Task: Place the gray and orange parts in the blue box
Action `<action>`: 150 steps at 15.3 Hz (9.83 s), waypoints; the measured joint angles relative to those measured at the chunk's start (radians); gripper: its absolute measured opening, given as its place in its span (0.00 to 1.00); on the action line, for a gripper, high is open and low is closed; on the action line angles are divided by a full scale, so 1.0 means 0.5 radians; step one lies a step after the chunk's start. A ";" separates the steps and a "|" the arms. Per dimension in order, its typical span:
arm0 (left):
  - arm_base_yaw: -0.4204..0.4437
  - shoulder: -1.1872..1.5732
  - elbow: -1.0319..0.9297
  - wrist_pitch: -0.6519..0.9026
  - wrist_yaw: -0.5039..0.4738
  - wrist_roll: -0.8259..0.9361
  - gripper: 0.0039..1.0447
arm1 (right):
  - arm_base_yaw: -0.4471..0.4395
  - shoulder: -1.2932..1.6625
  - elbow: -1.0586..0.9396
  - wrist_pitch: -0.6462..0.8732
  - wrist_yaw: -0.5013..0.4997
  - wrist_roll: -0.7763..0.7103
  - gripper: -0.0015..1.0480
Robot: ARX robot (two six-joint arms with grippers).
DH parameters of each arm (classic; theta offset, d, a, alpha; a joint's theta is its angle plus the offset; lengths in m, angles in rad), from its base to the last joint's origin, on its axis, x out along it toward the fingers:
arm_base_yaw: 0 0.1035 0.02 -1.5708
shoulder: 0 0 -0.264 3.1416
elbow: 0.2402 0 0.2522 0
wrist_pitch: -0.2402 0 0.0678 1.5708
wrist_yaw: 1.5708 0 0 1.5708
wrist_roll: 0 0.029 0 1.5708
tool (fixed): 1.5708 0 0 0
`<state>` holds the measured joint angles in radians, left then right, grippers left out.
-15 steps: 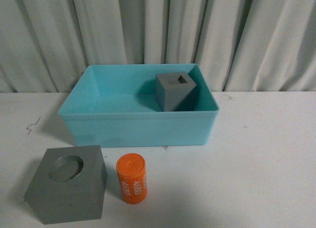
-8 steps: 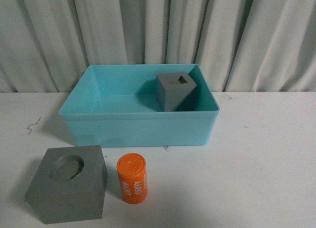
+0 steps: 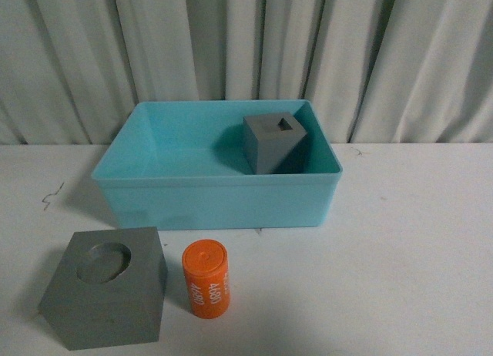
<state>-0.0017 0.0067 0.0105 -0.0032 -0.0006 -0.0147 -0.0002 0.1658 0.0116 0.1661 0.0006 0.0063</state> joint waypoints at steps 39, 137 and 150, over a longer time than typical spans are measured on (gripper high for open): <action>-0.623 3.227 1.359 -0.029 -0.642 -0.617 0.94 | 0.000 -0.327 0.001 -0.339 -0.002 -0.001 0.94; 0.002 0.000 0.000 -0.002 0.001 0.002 0.94 | -0.449 1.950 1.292 -0.556 -1.352 -0.459 0.94; 0.002 0.000 0.000 -0.001 0.001 0.002 0.94 | 0.922 3.391 2.042 -0.421 -0.988 -0.998 0.94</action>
<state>-0.0010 0.0067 0.0105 -0.0036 -0.0002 -0.0139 0.4606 1.8610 1.0325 -0.0444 -0.4934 -0.4927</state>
